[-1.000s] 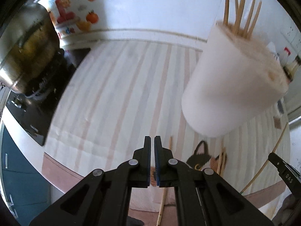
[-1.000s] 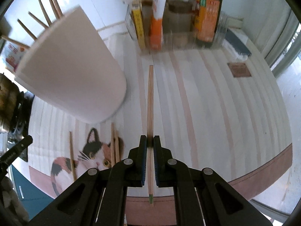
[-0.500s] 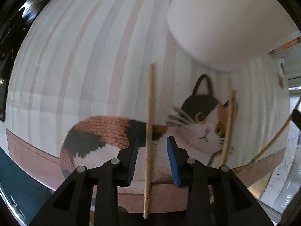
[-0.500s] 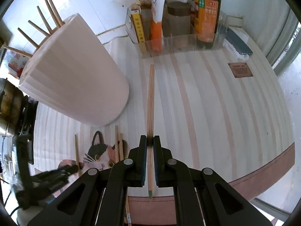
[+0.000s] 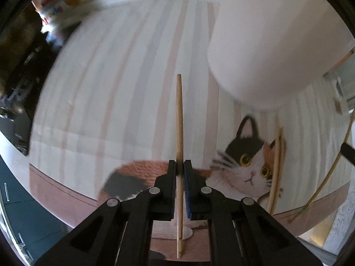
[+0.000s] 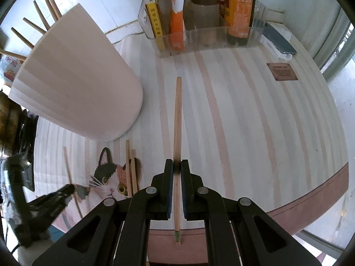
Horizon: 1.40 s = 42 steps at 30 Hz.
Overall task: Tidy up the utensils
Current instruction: 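Lift both chopsticks off the placemat and carry them toward the beige holder, then lower both chopsticks into the slots of the beige holder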
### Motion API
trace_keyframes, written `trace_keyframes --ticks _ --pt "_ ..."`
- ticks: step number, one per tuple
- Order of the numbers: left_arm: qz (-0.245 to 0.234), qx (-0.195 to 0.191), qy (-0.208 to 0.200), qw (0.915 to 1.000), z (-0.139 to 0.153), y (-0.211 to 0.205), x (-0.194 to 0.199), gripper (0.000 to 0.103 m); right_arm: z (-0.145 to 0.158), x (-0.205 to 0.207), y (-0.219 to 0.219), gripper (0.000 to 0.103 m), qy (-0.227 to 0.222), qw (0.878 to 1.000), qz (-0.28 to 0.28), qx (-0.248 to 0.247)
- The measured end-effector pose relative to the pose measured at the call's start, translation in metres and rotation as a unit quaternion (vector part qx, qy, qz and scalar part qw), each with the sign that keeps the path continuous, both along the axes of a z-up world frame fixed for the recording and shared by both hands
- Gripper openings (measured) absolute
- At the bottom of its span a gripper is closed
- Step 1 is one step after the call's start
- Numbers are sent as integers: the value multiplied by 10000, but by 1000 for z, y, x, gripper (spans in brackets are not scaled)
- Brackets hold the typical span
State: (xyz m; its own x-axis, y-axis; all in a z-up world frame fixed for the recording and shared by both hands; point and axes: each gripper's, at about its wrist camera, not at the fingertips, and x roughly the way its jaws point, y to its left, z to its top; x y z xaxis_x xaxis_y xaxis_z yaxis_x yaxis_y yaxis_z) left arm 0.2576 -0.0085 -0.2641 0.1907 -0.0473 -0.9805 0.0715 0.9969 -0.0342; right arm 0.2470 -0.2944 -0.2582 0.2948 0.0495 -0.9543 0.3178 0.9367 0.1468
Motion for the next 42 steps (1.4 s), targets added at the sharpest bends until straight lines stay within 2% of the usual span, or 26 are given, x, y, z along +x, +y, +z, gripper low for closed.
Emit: trace_keyframes --ticks 9,13,21,25,31,34,42 --pt "279 6 -763 9967 52 8 -4 4 23 0 -3 7 -370 9992 60 -151" --pt "287 174 -1139 9929 71 13 -1 4 36 1 -3 7 -578 9980 86 -247" --pt "432 141 -1528 9872 92 27 14 4 60 6 1 7 -968 9944 124 -396" --pt "506 33 -1761 9831 116 27 15 4 75 10 2 7 -1157 9924 141 -391" --pt "661 -338 -2216 9723 175 36 15 4 110 17 -4 7 -1498 9883 60 -262" --pt "698 -552 -2544 9630 216 42 13 4 133 21 -10 7 -1668 9858 -12 -175" --pt "511 -1220 -3054 9430 300 40 13 4 213 36 -23 7 -2387 9707 -68 254"
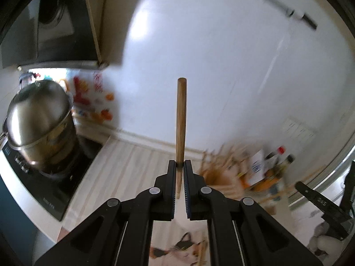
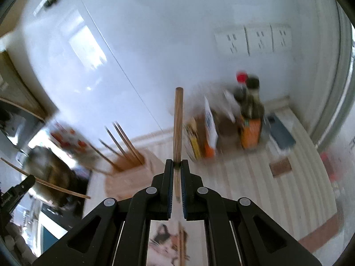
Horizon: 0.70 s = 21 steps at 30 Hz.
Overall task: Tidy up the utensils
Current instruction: 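Lower both chopsticks into the slots of the beige holder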
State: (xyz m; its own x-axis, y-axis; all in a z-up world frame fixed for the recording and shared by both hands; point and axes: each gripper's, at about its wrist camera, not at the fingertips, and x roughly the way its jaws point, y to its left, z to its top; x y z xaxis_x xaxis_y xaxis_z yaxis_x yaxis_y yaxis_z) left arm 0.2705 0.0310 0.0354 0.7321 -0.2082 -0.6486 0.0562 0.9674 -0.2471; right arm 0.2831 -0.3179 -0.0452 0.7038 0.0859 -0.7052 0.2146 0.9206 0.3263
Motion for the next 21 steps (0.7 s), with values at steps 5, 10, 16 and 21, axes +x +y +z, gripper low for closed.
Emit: trace_keyframes --ticks 5,10,16,21 --pt "-246 -257 -250 9991 38 -14 9 4 43 17 0 7 -405 9989 132 217" --pt "-486 -384 -117 9980 37 -33 28 4 55 44 6 7 -461 9977 299 387" --pt "-670 -238 361 9968 3 -63 60 4 31 76 18 7 -151 9983 420 378" --pt "-762 -50 814 9938 -35 -81 90 4 5 98 28 7 191 9981 507 297"
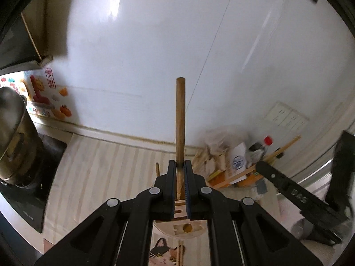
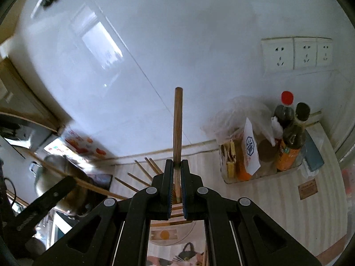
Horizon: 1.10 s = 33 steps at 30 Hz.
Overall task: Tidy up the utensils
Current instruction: 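Lower both chopsticks into the slots of the beige holder, then open both grippers to release the chopsticks into the holder, then return to the placemat and grasp one chopstick with each gripper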
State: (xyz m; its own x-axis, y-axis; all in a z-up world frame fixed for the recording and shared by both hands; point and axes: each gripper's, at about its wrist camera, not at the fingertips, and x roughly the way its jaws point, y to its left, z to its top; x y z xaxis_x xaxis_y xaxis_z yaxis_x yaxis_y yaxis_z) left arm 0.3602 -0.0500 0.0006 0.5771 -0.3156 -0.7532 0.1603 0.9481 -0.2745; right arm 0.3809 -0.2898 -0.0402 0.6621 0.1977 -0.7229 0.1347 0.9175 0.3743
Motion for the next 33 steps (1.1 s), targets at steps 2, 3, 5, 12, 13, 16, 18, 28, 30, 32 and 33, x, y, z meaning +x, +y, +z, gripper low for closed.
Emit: trace_keyframes --ticks 2,3,5,12,13,16,18,28,30,32,33 --pt "-71 106 166 9998 -15 -6 9 4 -7 5 3 7 85 9999 43 -70" --pt "-87 122 211 9997 -18 -5 11 4 -10 9 5 7 141 9998 67 -123" --pt "-173 135 410 9989 -25 -8 15 5 -17 14 8 7 269 9994 161 -171" --pt "-22 256 177 9995 -4 -3 -4 30 -31 22 5 37 610 9976 317 28" --pt "99 262 66 9996 1 3 -11 51 -30 19 4 47 564 9980 296 23" --pt "466 318 -217 9982 7 22 -25 81 -21 5 0 48 420 9988 219 -79" --pt "665 477 -363 9960 7 32 -32 87 -20 -6 -3 49 386 9991 143 -132" --pt "1284 1739 242 9760 -90 65 -68 103 -89 -61 -3 73 743 9960 -51 -491" --pt "1256 1889 541 9724 -125 67 -74 103 -124 -68 3 73 1159 9921 62 -476" --pt "1163 1997 963 9681 -165 67 -80 103 -156 -75 9 73 1537 9872 176 -379" --pt "1125 2013 1095 9669 -179 67 -83 103 -175 -78 12 72 1783 9831 230 -348"
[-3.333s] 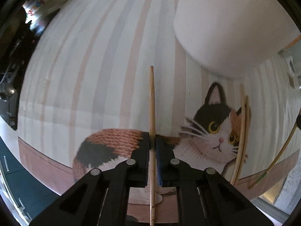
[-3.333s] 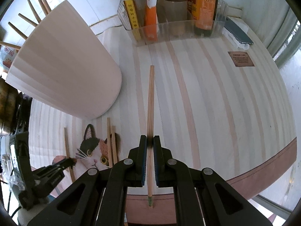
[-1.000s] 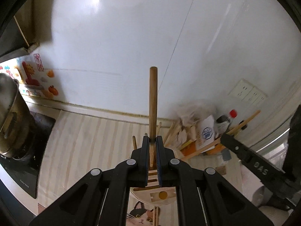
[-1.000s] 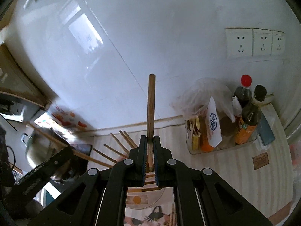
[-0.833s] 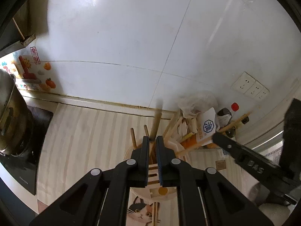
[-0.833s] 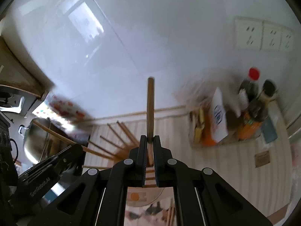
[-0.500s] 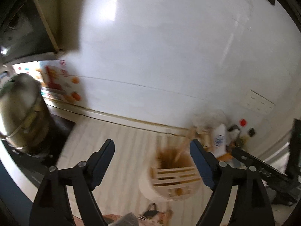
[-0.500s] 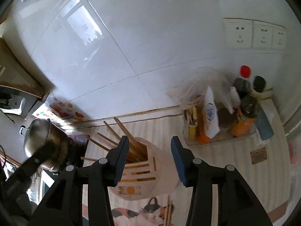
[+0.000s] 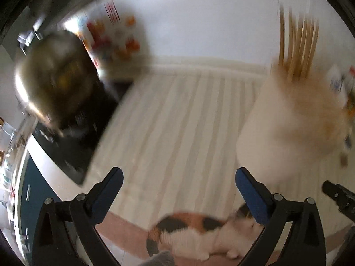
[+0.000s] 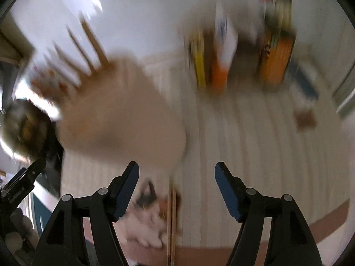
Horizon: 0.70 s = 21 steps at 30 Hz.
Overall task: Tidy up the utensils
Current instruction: 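Return to the placemat and grasp one chopstick with each gripper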
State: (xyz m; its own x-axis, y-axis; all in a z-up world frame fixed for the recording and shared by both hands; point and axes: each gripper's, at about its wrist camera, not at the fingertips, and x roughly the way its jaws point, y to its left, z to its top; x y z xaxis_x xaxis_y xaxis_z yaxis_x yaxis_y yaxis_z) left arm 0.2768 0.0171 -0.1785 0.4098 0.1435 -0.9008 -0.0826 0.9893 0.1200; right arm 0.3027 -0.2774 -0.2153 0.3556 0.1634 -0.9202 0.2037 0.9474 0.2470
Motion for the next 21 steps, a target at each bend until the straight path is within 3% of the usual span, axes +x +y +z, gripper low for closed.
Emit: trace_keyframes --ticks 2,4,9,11,15,21 --pt "-22 179 373 9991 -37 -2 -8 103 -39 -8 8 62 477 9987 81 140" --pt "-56 365 590 9976 -60 -6 -14 103 -70 -13 16 43 878 9958 176 202" --pt "-97 622 1164 9912 -107 -8 -26 103 -114 -23 31 33 1392 9895 325 200" --pt "-105 641 1315 9892 -116 -11 -32 103 -123 -23 39 32 1475 9876 536 89" --pt "-275 589 1412 9878 -120 -26 -41 103 -126 -27 56 7 1318 9856 901 -556" --pt "-752 451 1373 9866 -112 -61 -43 103 -126 -33 37 6 1343 9865 715 -612"
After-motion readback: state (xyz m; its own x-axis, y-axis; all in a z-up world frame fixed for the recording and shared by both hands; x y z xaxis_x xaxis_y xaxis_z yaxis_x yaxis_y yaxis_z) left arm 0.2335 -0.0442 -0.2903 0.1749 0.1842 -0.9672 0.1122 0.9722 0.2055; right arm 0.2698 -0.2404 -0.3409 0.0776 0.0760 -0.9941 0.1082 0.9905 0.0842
